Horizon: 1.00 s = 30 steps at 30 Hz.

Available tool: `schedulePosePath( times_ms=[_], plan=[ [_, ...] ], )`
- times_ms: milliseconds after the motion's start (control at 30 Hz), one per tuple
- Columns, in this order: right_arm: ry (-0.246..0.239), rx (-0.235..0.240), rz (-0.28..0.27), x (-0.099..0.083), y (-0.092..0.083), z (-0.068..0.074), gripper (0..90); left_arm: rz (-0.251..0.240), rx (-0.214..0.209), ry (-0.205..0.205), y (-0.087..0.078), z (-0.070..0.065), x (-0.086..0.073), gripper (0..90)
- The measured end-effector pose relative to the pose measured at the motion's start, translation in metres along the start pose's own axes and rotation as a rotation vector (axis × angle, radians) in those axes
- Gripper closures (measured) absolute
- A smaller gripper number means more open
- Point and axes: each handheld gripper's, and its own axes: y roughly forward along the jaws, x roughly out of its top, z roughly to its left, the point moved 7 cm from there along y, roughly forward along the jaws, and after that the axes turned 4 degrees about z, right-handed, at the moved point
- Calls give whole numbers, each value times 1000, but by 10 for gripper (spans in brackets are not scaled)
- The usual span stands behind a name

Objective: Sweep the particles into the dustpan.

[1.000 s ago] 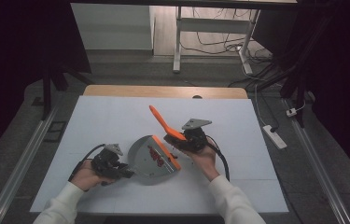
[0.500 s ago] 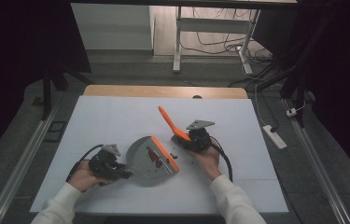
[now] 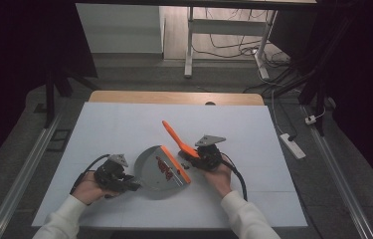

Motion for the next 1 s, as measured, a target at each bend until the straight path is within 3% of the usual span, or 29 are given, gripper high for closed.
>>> schedulePosePath(
  times_ms=[300,333,400,600,700,800,900,1000],
  plan=[
    [23,0,-21,1,3,9,696,5,1,4,0,-1,0,620],
    [48,29,-32,2,4,12,697,5,1,4,1,-1,0,621],
    [64,40,-36,2,4,14,697,8,2,5,1,-1,0,621],
    [70,77,-49,7,8,28,698,14,2,9,2,-1,0,621],
    [93,158,-69,12,7,38,701,12,1,9,2,-1,0,620],
    [42,165,-72,16,8,47,700,15,1,11,2,-2,0,621],
    [40,159,-104,22,2,45,700,14,0,11,3,-2,0,621],
    [63,135,-131,25,-5,34,700,15,-1,13,3,-1,0,621]
  ],
)
